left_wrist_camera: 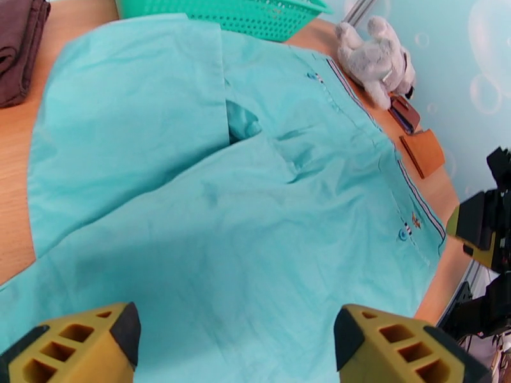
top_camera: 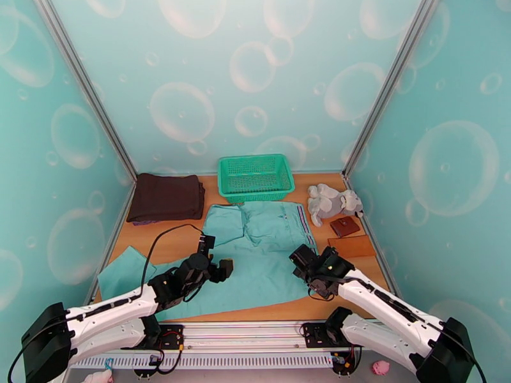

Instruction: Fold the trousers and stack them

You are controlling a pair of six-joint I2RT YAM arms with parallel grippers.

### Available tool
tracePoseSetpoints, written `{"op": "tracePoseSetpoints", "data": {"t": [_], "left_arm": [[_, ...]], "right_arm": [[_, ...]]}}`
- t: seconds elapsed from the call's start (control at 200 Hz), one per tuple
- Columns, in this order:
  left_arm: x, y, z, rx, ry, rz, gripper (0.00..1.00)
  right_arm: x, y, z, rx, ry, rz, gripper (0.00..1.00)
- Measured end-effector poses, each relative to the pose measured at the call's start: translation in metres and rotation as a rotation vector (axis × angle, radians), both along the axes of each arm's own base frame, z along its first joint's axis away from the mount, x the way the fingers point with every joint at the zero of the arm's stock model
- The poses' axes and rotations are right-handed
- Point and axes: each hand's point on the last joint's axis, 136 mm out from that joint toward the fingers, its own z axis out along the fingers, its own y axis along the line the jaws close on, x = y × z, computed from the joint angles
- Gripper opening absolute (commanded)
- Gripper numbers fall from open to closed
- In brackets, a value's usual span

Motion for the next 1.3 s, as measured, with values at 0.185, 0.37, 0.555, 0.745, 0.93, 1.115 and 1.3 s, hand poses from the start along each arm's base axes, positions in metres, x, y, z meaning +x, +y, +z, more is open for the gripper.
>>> {"op": "tracePoseSetpoints", "data": {"t": [0.185,0.37,0.555,0.745,0.93,1.115,1.3], "left_arm": [[0.003,0.0,-0.003,0.053,-0.029,-0.018,0.85],[0.01,-0.009,-0.014,0.113,-0.021,-0.046,0.85],[0.017,-0.016,-0.023,0.137,0.019,-0.035,0.85],[0.02,-0.014,-0.048,0.173,0.118,0.005,0.85],[0.024,-0.001,-0.076,0.23,0.216,0.091,0.83],[0.033,0.025,-0.101,0.305,0.289,0.191,0.82],[0.043,0.025,-0.105,0.299,0.291,0.192,0.82]], "right_arm": [[-0.016,-0.006,-0.039,-0.03,0.101,-0.042,0.8],[-0.001,-0.004,-0.047,0.003,0.051,-0.08,0.5],[0.013,-0.02,-0.043,0.022,-0.032,-0.151,0.11],[0.027,-0.035,-0.02,0.044,-0.148,-0.18,0.0],[0.029,-0.036,0.009,0.072,-0.225,-0.18,0.0],[0.022,-0.05,0.046,0.037,-0.289,-0.203,0.0],[0.013,-0.064,0.07,0.007,-0.331,-0.236,0.0]]}}
